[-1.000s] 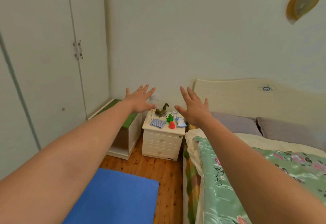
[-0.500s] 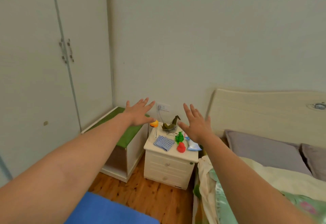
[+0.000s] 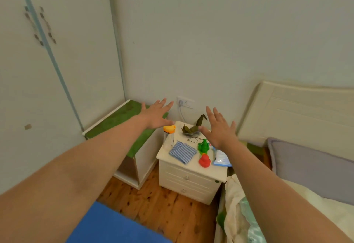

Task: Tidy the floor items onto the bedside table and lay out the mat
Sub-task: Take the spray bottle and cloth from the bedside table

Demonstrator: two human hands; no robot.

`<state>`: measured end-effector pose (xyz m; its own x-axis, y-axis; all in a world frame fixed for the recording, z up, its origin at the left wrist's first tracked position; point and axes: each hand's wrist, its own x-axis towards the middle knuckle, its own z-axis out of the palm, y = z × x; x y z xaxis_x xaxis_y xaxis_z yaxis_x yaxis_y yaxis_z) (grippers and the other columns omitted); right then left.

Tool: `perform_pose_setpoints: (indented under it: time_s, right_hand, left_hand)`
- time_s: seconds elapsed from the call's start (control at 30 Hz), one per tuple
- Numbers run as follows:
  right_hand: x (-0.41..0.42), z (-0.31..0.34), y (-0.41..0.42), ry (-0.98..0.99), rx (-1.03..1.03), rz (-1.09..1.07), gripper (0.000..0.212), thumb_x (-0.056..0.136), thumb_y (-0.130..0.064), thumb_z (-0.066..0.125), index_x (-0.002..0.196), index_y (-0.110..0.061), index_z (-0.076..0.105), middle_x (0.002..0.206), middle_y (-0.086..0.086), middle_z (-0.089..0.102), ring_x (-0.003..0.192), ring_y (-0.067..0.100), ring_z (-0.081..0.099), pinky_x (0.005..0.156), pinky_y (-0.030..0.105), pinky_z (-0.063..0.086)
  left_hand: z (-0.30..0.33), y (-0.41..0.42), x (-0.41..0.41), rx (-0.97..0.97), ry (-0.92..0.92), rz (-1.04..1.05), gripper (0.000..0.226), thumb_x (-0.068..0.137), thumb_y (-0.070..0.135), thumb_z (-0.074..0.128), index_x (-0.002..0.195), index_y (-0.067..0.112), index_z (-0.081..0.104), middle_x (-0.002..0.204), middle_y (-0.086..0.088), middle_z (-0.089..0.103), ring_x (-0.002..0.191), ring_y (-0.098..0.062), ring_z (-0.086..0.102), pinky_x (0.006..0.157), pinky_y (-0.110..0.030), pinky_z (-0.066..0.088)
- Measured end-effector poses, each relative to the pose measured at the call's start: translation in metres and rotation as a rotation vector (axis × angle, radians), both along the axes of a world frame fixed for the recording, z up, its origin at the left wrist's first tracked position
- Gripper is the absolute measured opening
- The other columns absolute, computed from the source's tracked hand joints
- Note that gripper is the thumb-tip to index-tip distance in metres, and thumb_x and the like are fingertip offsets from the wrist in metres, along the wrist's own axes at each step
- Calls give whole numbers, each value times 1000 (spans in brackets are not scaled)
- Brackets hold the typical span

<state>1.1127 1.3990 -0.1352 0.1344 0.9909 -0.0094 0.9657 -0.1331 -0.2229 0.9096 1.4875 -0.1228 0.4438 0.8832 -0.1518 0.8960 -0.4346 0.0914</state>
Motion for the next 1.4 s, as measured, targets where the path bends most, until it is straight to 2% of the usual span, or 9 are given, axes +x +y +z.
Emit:
perform_pose_setpoints:
  time_s: [0.37,0.57,0.8,0.93,1.0,1.1,1.23,1.33,1.4]
  right_hand:
    - [63,-98,179,-8,-125,38,72,96,-46,35,149,-29,-11,160,0,-10,148,21,-4,114,58,-7]
    - [82,-145,249,-14,-220,74,74,96,-27,41,149,-27,-10,160,2,-11,148,21,-7,114,58,-8]
    - [61,-272,316,-45,-404,186,79,95,-29,41,147,-23,-17,159,3,-15,147,24,-11,114,58,-10]
    - [45,-342,332,-100,-532,194,78,95,-32,41,148,-20,-15,159,7,-15,147,29,-11,112,60,-10]
    - [39,-374,331,-111,-600,201,79,95,-40,41,149,-19,-13,158,10,-15,147,32,-10,112,61,-7]
    - [29,-421,331,-107,-692,173,88,91,-52,43,149,-17,-13,158,11,-16,146,34,-8,112,64,-1]
    - [18,-456,334,-85,-794,164,98,85,-58,50,148,-20,-14,157,9,-21,146,36,-11,113,64,6]
    - [11,-467,328,-116,-774,153,93,88,-47,54,149,-21,-12,157,9,-20,145,37,-10,113,64,7]
    - [9,-473,324,-131,-702,128,80,91,-28,56,149,-25,0,159,8,-9,146,36,-1,114,60,18]
  left_hand:
    - [-70,171,66,-106,81,59,85,88,61,43,149,30,-8,160,-1,-14,148,-23,-8,111,-66,-5]
    - [-112,232,83,-163,94,72,89,87,57,49,149,30,-8,160,-2,-13,148,-25,-8,112,-66,-4]
    - [-239,287,79,-243,207,55,99,80,61,56,148,32,-11,160,-1,-10,148,-29,-3,112,-68,-1]
    - [-286,316,72,-285,234,76,115,69,65,66,148,32,-11,160,-1,-10,148,-31,-2,111,-68,-3]
    - [-303,325,71,-308,213,81,118,66,62,70,149,32,-9,161,-2,-4,148,-30,4,111,-68,-3]
    - [-329,339,71,-286,140,86,114,63,57,75,149,34,4,159,1,19,145,-22,22,110,-69,-4]
    - [-343,348,77,-290,-107,175,92,66,50,77,141,32,28,145,10,44,136,-21,40,113,-64,-3]
    - [-345,347,84,-295,-207,181,84,68,46,77,137,28,34,138,9,50,132,-21,44,115,-59,2]
    - [-347,346,85,-286,-254,179,80,68,44,78,134,26,37,136,8,52,129,-21,46,116,-53,12]
